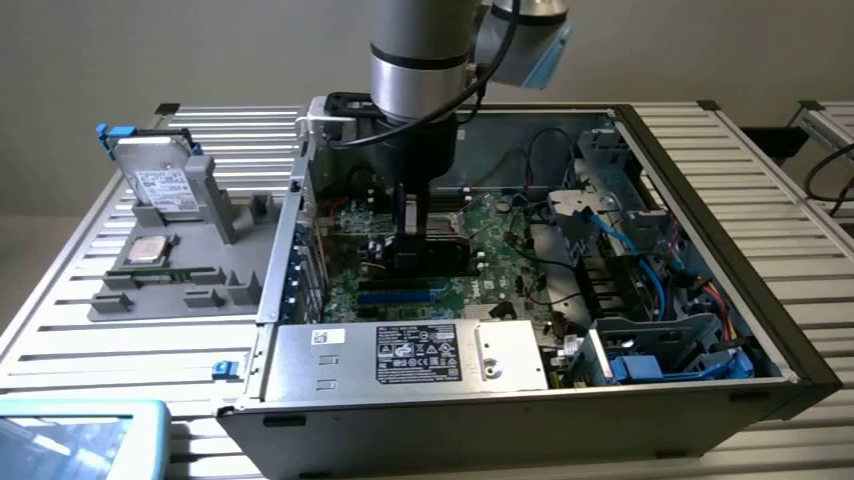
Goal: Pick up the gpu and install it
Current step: 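Insert the gpu into the slot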
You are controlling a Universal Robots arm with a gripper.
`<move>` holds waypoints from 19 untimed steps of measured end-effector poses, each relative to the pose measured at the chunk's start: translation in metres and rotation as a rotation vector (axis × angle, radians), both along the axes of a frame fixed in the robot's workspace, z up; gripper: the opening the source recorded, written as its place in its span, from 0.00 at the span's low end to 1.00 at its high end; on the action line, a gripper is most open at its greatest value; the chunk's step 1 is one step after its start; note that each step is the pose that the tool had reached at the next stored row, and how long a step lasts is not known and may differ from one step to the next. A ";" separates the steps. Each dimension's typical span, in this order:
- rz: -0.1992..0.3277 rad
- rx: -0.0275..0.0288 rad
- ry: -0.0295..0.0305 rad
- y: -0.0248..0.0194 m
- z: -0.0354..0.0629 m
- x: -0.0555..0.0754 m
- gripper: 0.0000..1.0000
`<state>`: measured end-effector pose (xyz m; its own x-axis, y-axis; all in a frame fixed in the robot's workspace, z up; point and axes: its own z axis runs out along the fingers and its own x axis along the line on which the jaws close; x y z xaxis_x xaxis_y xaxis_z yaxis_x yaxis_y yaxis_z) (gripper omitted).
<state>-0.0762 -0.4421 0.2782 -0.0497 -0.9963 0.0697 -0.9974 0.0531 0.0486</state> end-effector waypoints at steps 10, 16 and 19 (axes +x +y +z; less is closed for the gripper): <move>0.000 -0.0002 0.0001 -0.0051 -0.0149 -0.001 0.28; 0.000 0.0001 0.0002 -0.0077 -0.0194 -0.002 0.28; 0.000 -0.0001 0.0003 -0.0078 -0.0205 -0.005 0.28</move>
